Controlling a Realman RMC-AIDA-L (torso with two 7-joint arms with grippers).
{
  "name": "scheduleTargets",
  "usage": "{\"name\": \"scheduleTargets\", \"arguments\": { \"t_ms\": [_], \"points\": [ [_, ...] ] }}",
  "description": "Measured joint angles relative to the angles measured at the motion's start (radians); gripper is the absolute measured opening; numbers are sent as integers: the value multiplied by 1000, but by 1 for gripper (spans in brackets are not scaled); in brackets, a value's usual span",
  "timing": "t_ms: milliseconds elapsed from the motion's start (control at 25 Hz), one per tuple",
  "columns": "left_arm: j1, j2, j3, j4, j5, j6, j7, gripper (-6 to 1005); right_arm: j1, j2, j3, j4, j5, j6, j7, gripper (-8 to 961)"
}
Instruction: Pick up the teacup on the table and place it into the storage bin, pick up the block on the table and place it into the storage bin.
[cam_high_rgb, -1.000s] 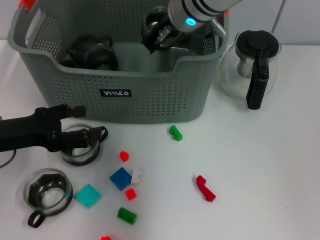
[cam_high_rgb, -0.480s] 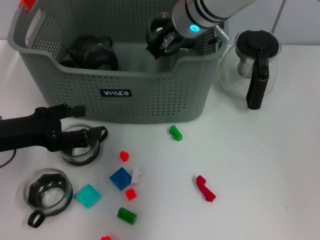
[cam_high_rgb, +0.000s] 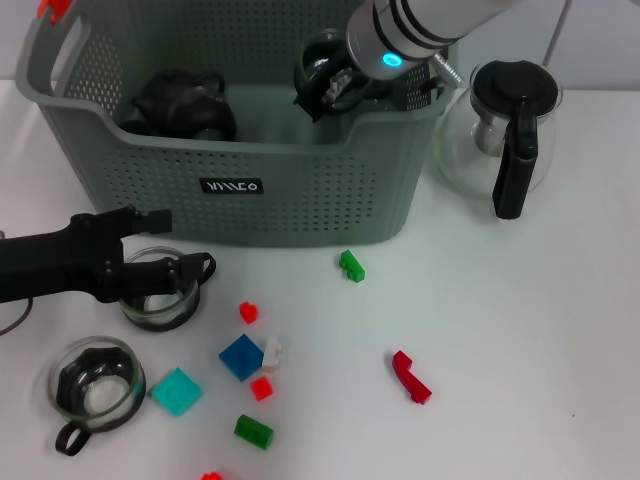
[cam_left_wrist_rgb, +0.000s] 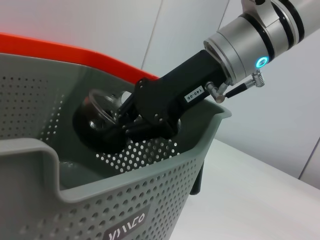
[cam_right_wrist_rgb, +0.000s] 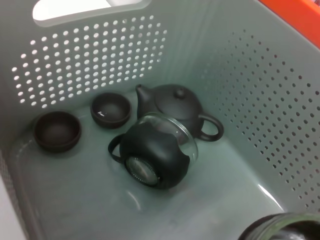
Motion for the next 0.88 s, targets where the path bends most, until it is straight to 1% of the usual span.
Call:
{"name": "scheduleTargets", "arguments": {
  "t_ms": [160, 400, 560, 640, 720, 840, 880],
  "points": [
    [0, -1, 0, 0, 0, 0, 0, 917, 0, -1, 0, 0, 0, -4, 1, 68],
    [3, -3, 0, 0, 0, 0, 0, 916, 0, -6, 13, -11, 1, -12, 17, 284],
    [7, -3, 0, 0, 0, 1, 0, 916, -8, -13, 25, -69, 0, -62, 39, 390],
    [9, -3, 0, 0, 0, 1, 0, 916, -27, -17, 27, -141, -6, -120, 56, 442],
    [11, -3, -1, 0, 0, 2, -1, 916, -59, -23, 31, -255, -10, -196, 81, 495],
    [13, -3, -2, 0, 0, 5, -4, 916, -115, -29, 64, -478, -11, -356, 106, 544],
    [14, -3, -2, 0, 0, 5, -5, 916, -124, -29, 76, -524, -11, -403, 108, 561]
  ]
}}
